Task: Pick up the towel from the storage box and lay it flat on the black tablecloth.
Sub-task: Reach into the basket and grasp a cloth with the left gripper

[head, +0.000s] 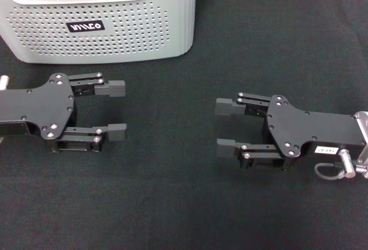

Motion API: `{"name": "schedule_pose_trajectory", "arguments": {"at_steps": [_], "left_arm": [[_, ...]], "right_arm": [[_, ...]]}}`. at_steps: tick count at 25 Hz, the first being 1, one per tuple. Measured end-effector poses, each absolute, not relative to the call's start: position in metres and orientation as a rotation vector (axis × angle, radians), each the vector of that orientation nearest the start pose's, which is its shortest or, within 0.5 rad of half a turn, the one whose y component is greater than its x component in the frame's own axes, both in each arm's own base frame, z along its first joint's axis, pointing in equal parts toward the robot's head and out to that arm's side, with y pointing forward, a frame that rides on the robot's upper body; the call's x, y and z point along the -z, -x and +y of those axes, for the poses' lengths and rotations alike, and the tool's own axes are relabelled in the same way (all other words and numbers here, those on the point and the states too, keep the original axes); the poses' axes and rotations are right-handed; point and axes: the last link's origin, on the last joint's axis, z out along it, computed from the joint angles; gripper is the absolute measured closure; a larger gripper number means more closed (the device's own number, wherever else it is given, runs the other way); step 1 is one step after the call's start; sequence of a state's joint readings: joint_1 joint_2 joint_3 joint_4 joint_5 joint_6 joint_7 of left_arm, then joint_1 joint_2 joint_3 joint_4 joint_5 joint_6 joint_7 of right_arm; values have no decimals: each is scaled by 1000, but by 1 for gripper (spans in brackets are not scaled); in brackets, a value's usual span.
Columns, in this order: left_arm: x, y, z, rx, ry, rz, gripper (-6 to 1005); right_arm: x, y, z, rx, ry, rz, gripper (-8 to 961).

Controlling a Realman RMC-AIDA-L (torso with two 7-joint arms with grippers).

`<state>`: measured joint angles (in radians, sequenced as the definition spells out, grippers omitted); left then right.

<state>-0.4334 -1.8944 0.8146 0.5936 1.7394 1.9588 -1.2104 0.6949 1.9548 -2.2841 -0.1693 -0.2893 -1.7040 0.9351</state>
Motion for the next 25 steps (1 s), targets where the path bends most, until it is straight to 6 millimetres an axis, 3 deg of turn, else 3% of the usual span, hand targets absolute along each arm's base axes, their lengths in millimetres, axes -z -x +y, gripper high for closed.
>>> {"name": "schedule_pose_trajectory", "arguments": {"at_steps": [13,17,20,25], "left_arm": [[-70,268,282,1037,2833,-287,238],[-96,258,300,1048,2687,-269,245],[-129,238,314,1033,2585,-194,250],[-170,200,333,726,2458,5,261]], "right_arm": [[49,-196,291,-1346,2898,303,211],[49,-199,292,-1331,2882,290,212],[51,-203,292,-1295,2874,301,212],[56,-210,290,-1258,2854,346,213]]}}
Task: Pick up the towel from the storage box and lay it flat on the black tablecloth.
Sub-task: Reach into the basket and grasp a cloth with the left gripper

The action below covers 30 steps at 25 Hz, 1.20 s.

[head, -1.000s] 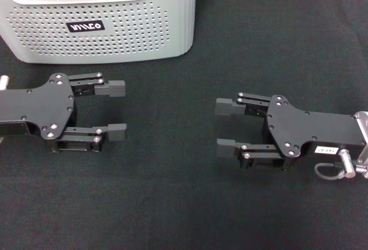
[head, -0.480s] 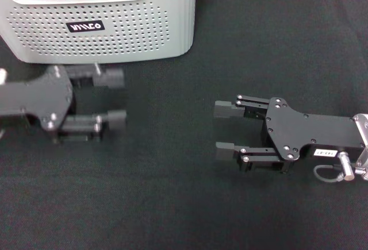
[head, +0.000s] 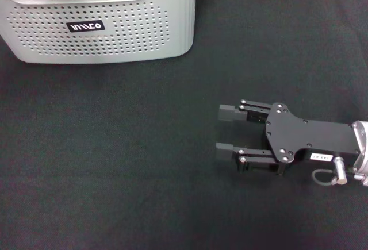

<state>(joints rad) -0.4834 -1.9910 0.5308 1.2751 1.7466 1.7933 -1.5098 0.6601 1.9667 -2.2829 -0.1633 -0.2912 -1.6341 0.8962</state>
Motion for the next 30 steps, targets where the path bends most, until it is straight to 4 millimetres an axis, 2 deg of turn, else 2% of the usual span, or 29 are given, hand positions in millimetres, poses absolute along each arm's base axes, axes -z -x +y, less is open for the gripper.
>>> {"name": "schedule_pose_trajectory", "arguments": {"at_steps": [5,8,10,11,15,25,30], "left_arm": [[-177,174,347,268,2318,170,273],[-167,168,357,57,2284,230,278],[-152,171,366,-114,2282,251,280],[-152,171,366,-114,2282,251,282],[-129,180,375,-245,2284,263,288],[-125,188,380,-315,2251,243,303],[-118,182,385,-299,2224,249,310]], "right_arm": [[59,-217,288,-1252,2801,404,214],[59,-220,288,-1253,2772,424,215],[60,-223,287,-1247,2746,438,215],[60,-223,287,-1247,2746,438,215],[59,-224,288,-1250,2729,443,214],[58,-221,296,-1232,2701,396,214],[58,-221,296,-1230,2696,388,215]]}}
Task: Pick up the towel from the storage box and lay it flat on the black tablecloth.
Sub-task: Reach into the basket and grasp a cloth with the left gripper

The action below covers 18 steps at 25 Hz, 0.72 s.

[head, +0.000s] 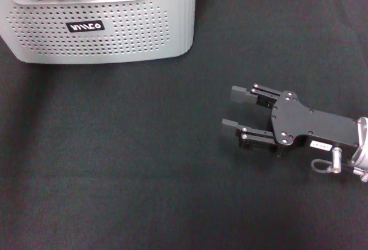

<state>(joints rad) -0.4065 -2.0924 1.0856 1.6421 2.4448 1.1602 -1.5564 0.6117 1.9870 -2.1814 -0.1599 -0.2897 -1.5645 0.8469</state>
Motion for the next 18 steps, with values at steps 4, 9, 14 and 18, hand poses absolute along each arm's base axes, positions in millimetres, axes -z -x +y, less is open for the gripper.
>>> {"name": "schedule_pose_trajectory", "arguments": {"at_steps": [4,9,14,18], "left_arm": [[-116,176,386,-280,2223,261,316],[-115,171,385,-264,2223,266,324],[-114,163,382,-192,2237,259,332],[-112,163,378,-192,2242,265,338]], "right_arm": [[59,-222,296,-1230,2694,391,215],[58,-224,296,-1228,2679,397,215],[59,-227,294,-1217,2673,404,216],[60,-227,293,-1218,2671,406,216]]}}
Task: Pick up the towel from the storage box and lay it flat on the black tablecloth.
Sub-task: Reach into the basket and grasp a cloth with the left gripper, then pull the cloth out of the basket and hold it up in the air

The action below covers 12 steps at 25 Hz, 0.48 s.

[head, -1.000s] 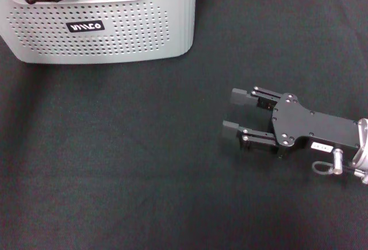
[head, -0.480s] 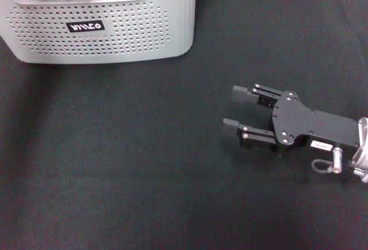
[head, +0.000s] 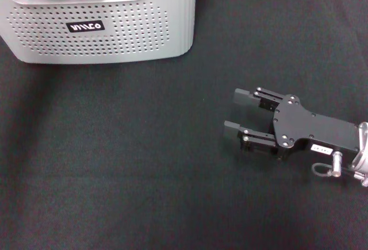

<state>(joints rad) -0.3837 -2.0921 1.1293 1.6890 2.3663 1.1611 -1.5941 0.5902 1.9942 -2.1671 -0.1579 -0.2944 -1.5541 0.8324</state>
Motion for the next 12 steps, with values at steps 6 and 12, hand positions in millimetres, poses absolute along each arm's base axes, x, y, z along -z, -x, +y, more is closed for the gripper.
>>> {"name": "schedule_pose_trajectory", "arguments": {"at_steps": [6,12], "left_arm": [[-111,166,378,-175,2247,224,584],[-115,159,377,-77,2244,181,793]], "right_arm": [[61,-227,292,-1221,2670,409,217],[62,-231,288,-1224,2657,432,217]]}}
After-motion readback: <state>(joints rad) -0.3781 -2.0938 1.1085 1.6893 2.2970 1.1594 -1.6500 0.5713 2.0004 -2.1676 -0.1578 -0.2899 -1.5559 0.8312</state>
